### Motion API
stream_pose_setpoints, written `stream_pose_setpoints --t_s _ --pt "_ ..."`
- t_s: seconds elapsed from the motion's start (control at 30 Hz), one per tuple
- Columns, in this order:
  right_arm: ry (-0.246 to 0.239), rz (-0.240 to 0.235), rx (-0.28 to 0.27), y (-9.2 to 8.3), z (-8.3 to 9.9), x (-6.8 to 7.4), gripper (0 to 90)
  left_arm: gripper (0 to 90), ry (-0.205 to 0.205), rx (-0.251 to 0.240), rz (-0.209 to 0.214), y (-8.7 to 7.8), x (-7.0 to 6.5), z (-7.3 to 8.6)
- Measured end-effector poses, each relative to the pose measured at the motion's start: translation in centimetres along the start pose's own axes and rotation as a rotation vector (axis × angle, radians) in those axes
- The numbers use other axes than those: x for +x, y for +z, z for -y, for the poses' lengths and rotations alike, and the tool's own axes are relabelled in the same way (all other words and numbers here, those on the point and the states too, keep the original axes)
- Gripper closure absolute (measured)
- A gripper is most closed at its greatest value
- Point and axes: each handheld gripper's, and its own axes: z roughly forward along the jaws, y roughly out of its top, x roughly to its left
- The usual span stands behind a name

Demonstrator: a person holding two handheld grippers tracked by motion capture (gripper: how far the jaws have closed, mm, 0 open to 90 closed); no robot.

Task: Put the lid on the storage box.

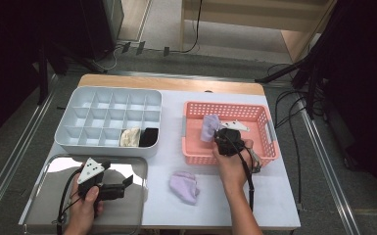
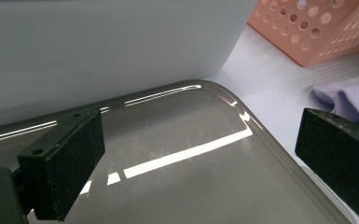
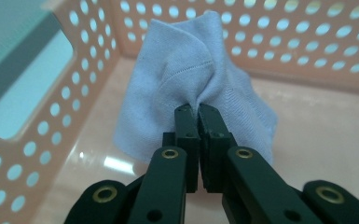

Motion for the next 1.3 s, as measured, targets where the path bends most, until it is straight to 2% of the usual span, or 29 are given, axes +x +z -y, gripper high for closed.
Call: stream_pose_setpoints --t_s 0.13,0.23,0.37,0.43,0.53,0.9,1.3 --pt "0.021 0.015 -0.111 -0.7 0.6 0.0 88.1 1.9 -0.005 -0.003 0.001 0.0 0.0 0.0" --pt "0.016 0.02 -0.155 -1.3 0.6 0.1 88.1 1.9 -0.004 -0.005 -0.001 0.0 0.0 0.0" --pt "0.018 0.01 -0.155 -1.8 0.7 0.2 88.1 1.9 -0.002 -0.001 -0.001 0.0 0.0 0.0" --pt "0.018 0.019 -0.151 -2.0 0.9 0.3 88.2 2.0 -0.002 -0.001 -0.002 0.0 -0.1 0.0" --pt "0.029 0.02 -0.165 -2.4 1.2 0.4 88.1 1.9 -0.003 -0.002 -0.002 0.0 0.0 0.0" --pt "0.006 0.037 -0.219 -3.6 2.5 1.0 88.1 1.9 -0.005 -0.005 -0.003 0.0 0.0 0.0" --pt "0.018 0.018 -0.255 -4.4 4.0 1.2 88.1 1.9 -0.021 -0.005 0.003 -0.1 0.1 0.0"
